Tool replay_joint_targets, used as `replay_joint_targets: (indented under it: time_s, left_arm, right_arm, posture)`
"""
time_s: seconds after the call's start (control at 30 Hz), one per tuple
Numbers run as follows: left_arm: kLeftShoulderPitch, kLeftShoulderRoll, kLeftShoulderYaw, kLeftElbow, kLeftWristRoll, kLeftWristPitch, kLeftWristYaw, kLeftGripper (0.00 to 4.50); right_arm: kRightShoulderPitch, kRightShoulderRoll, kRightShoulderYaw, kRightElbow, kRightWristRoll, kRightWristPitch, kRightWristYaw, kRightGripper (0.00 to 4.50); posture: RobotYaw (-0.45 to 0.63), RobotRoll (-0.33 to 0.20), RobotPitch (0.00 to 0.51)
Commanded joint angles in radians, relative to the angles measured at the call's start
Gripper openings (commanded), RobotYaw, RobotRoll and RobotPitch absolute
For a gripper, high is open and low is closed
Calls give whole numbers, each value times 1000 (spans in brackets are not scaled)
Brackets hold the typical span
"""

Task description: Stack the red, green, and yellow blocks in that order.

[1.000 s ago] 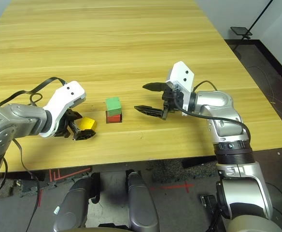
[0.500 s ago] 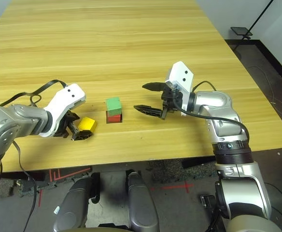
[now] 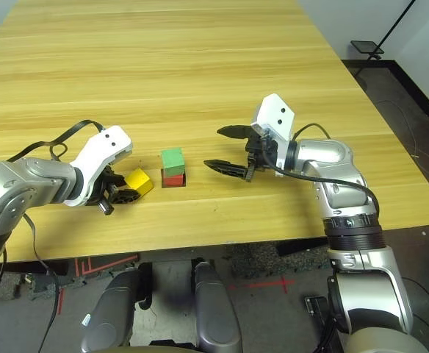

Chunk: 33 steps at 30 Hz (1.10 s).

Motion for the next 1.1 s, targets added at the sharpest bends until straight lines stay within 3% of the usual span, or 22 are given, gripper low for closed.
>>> replay_joint_targets:
  time_s: [0.03,0.3,0.67,0.93,1.1]
  left_arm:
    - [10,18,-23,12,13,-13,-10,1867]
    - [-18,50,25,107,57,-176,-51,1867]
    - [-50,128,65,373,162,-643,-311,1867]
    - [-158,123,65,523,232,-766,-434,1867]
    - [-234,163,29,496,227,-758,-597,1867]
  right_arm:
    - [8,5,13,7,-11,-14,7,4500]
    - [1,10,17,24,-14,-26,13,4500]
    - [-12,7,13,43,-20,-33,26,4500]
    - [-20,19,17,61,-25,-45,27,4500]
    - [-16,28,15,63,-31,-53,28,4500]
  posture:
    - [299,113,236]
    - [303,111,236]
    - [305,97,234]
    - [308,105,225]
    - [310,112,210]
